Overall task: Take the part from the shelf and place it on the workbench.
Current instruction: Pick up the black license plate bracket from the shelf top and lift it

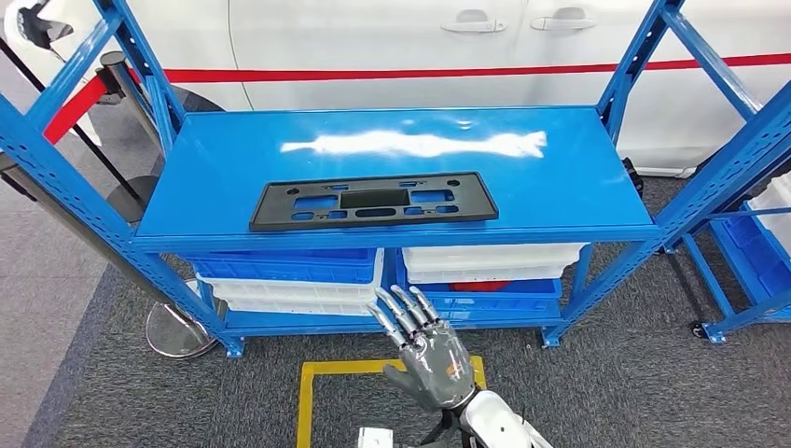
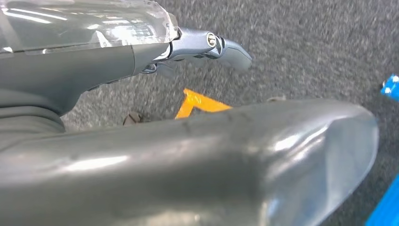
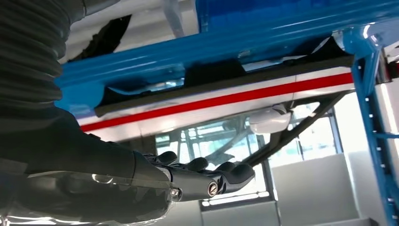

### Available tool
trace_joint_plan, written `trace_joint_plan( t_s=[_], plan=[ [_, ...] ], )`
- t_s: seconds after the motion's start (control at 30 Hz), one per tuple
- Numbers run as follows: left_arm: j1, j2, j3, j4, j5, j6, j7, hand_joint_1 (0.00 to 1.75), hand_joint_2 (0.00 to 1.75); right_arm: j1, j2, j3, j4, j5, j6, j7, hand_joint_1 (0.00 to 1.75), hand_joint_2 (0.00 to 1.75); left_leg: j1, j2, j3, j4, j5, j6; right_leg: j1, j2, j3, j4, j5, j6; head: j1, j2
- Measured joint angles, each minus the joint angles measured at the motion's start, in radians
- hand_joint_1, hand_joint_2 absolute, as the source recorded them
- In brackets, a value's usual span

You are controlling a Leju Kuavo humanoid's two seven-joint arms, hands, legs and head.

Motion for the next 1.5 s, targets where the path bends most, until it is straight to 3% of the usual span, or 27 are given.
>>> trace_joint_plan(
  t_s=[0.07, 0.17, 0.23, 0.33, 0.4, 0.43, 0.5, 0.57, 0.73, 0.77, 0.83, 0.9, 0.93, 1.0, 1.07, 1.1, 1.2, 1.27, 1.37, 1.4, 1.43, 1.5],
  plan=[
    [-0.001, -0.003, 0.003, 0.0, -0.002, -0.003, -0.004, 0.0, 0.0, -0.025, 0.016, 0.026, 0.044, 0.044, -0.022, 0.018, 0.0, 1.75, -0.004, 0.0, -0.001, 0.008, -0.007, -0.009, 0.003, 0.001, 0.045, -0.101, 0.034, -0.009, -0.001, 0.0],
    [-0.001, -0.004, 0.004, 0.0, -0.005, -0.007, -0.008, 0.0, 0.0, -0.042, 0.03, 0.055, 0.081, 0.083, -0.042, 0.047, 0.0, 1.75, -0.005, 0.001, -0.004, 0.009, -0.01, -0.025, 0.005, 0.001, 0.05, -0.123, 0.034, -0.026, -0.002, 0.0],
    [-0.001, -0.004, 0.004, 0.0, -0.007, -0.01, -0.01, 0.0, 0.0, -0.06, 0.04, 0.07, 0.102, 0.095, -0.048, 0.067, 0.0, 1.75, -0.003, 0.001, -0.016, 0.037, -0.031, -0.036, 0.002, 0.0, 0.053, -0.13, 0.037, -0.039, -0.002, 0.0],
    [-0.002, -0.004, 0.004, 0.0, -0.014, -0.026, -0.013, 0.0, 0.0, -0.1, 0.068, 0.107, 0.164, 0.118, -0.059, 0.105, 0.0, 1.75, 0.002, 0.001, -0.095, 0.203, -0.114, -0.049, 0.001, -0.001, 0.056, -0.133, 0.037, -0.05, -0.004, 0.0],
    [-0.001, -0.004, 0.004, 0.0, -0.017, -0.043, -0.015, 0.0, 0.0, -0.121, 0.089, 0.133, 0.215, 0.135, -0.066, 0.13, 0.0, 1.75, 0.005, 0.002, -0.143, 0.288, -0.131, -0.054, 0.002, -0.002, 0.056, -0.132, 0.035, -0.051, -0.003, 0.0],
    [-0.001, -0.004, 0.004, 0.0, -0.019, -0.054, -0.016, 0.0, 0.0, -0.133, 0.1, 0.144, 0.241, 0.142, -0.068, 0.142, 0.0, 1.75, 0.006, 0.002, -0.142, 0.279, -0.111, -0.055, 0.001, -0.001, 0.058, -0.131, 0.033, -0.051, -0.003, 0.0],
    [-0.002, -0.003, 0.005, 0.0, -0.022, -0.076, -0.018, 0.0, 0.0, -0.16, 0.127, 0.165, 0.291, 0.156, -0.075, 0.165, 0.0, 1.75, 0.007, 0.003, -0.088, 0.156, -0.038, -0.052, 0.001, 0.0, 0.064, -0.13, 0.029, -0.046, -0.003, 0.0],
    [-0.004, -0.002, 0.005, 0.0, -0.027, -0.101, -0.02, 0.0, 0.0, -0.187, 0.152, 0.181, 0.331, 0.17, -0.083, 0.187, 0.0, 1.75, 0.004, 0.003, -0.035, 0.041, 0.003, -0.044, 0.004, 0.001, 0.067, -0.128, 0.025, -0.037, -0.003, 0.0],
    [-0.005, -0.002, 0.005, 0.0, -0.043, -0.158, -0.023, 0.0, 0.0, -0.252, 0.202, 0.212, 0.418, 0.199, -0.1, 0.247, 0.0, 1.75, 0.002, 0.002, -0.019, 0.004, 0.009, -0.013, 0.004, 0.001, 0.059, -0.111, 0.013, -0.009, -0.002, 0.0],
    [-0.006, -0.002, 0.005, 0.0, -0.045, -0.164, -0.023, 0.0, 0.0, -0.262, 0.208, 0.215, 0.43, 0.202, -0.102, 0.254, 0.0, 1.75, 0.004, 0.003, -0.015, 0.0, 0.01, -0.006, 0.004, 0.001, 0.043, -0.076, -0.006, -0.006, -0.001, 0.0],
    [-0.007, -0.002, 0.005, 0.0, -0.048, -0.168, -0.021, 0.0, 0.0, -0.276, 0.216, 0.218, 0.452, 0.205, -0.106, 0.259, 0.0, 1.75, 0.001, 0.003, -0.01, -0.001, 0.008, 0.004, 0.003, 0.0, -0.021, 0.043, -0.057, -0.003, 0.0, 0.0],
    [-0.006, -0.001, 0.005, 0.0, -0.048, -0.168, -0.02, 0.0, 0.0, -0.278, 0.218, 0.218, 0.471, 0.205, -0.107, 0.259, 0.0, 1.75, -0.003, 0.002, -0.006, -0.001, 0.003, 0.009, 0.003, 0.0, -0.082, 0.137, -0.075, -0.003, 0.0, 0.0],
    [-0.006, -0.001, 0.005, 0.0, -0.048, -0.169, -0.02, 0.0, 0.0, -0.278, 0.218, 0.218, 0.479, 0.205, -0.107, 0.259, 0.0, 1.75, -0.005, 0.001, -0.002, 0.0, -0.001, 0.01, 0.003, 0.0, -0.09, 0.137, -0.056, -0.005, 0.0, 0.0],
    [-0.005, -0.001, 0.006, 0.0, -0.048, -0.17, -0.02, 0.0, 0.0, -0.281, 0.219, 0.218, 0.491, 0.205, -0.107, 0.259, 0.0, 1.75, -0.009, -0.001, 0.012, 0.0, -0.011, 0.009, 0.006, 0.0, -0.054, 0.034, 0.024, -0.015, 0.0, 0.0],
    [-0.005, -0.002, 0.006, 0.0, -0.049, -0.171, -0.019, 0.0, 0.0, -0.287, 0.221, 0.218, 0.499, 0.205, -0.107, 0.26, 0.0, 1.75, -0.014, -0.001, 0.022, 0.001, -0.024, 0.003, 0.014, -0.001, -0.002, -0.083, 0.074, -0.028, -0.001, 0.0],
    [-0.005, -0.002, 0.006, 0.0, -0.05, -0.171, -0.019, 0.0, 0.0, -0.289, 0.222, 0.218, 0.502, 0.205, -0.108, 0.26, 0.0, 1.75, -0.014, -0.001, 0.024, 0.001, -0.028, -0.002, 0.017, -0.001, 0.011, -0.113, 0.078, -0.032, -0.002, 0.0],
    [-0.007, -0.002, 0.006, 0.0, -0.052, -0.171, -0.017, 0.0, 0.0, -0.292, 0.224, 0.217, 0.51, 0.205, -0.109, 0.264, 0.0, 1.75, -0.013, 0.002, 0.03, -0.004, -0.037, -0.017, 0.016, 0.001, 0.023, -0.133, 0.067, -0.041, -0.003, 0.0],
    [-0.009, -0.001, 0.006, 0.0, -0.054, -0.171, -0.016, 0.0, 0.0, -0.295, 0.228, 0.216, 0.513, 0.205, -0.11, 0.267, 0.0, 1.75, -0.012, 0.003, 0.021, 0.029, -0.056, -0.029, 0.008, 0.001, 0.039, -0.147, 0.064, -0.048, -0.006, 0.0],
    [-0.008, 0.0, 0.006, 0.0, -0.054, -0.171, -0.015, 0.0, 0.0, -0.299, 0.233, 0.215, 0.517, 0.205, -0.111, 0.27, 0.0, 1.75, 0.001, 0.004, -0.082, 0.211, -0.121, -0.051, 0.005, -0.001, 0.059, -0.153, 0.051, -0.056, -0.009, 0.0],
    [-0.006, 0.0, 0.006, 0.0, -0.055, -0.17, -0.014, 0.0, 0.0, -0.298, 0.234, 0.215, 0.519, 0.205, -0.111, 0.271, 0.0, 1.75, 0.005, 0.004, -0.118, 0.263, -0.129, -0.058, 0.004, 0.0, 0.065, -0.152, 0.045, -0.055, -0.009, 0.0],
    [-0.004, 0.0, 0.006, 0.0, -0.055, -0.17, -0.014, 0.0, 0.0, -0.297, 0.234, 0.215, 0.521, 0.205, -0.111, 0.272, 0.0, 1.75, 0.01, 0.004, -0.137, 0.277, -0.116, -0.063, 0.003, 0.001, 0.073, -0.152, 0.039, -0.054, -0.008, 0.0],
    [-0.001, 0.001, 0.006, 0.0, -0.056, -0.169, -0.014, 0.0, 0.0, -0.296, 0.234, 0.214, 0.524, 0.205, -0.111, 0.273, 0.0, 1.75, 0.019, 0.004, -0.12, 0.196, -0.035, -0.071, -0.002, 0.004, 0.092, -0.15, 0.024, -0.046, -0.008, 0.0]
  ],
)
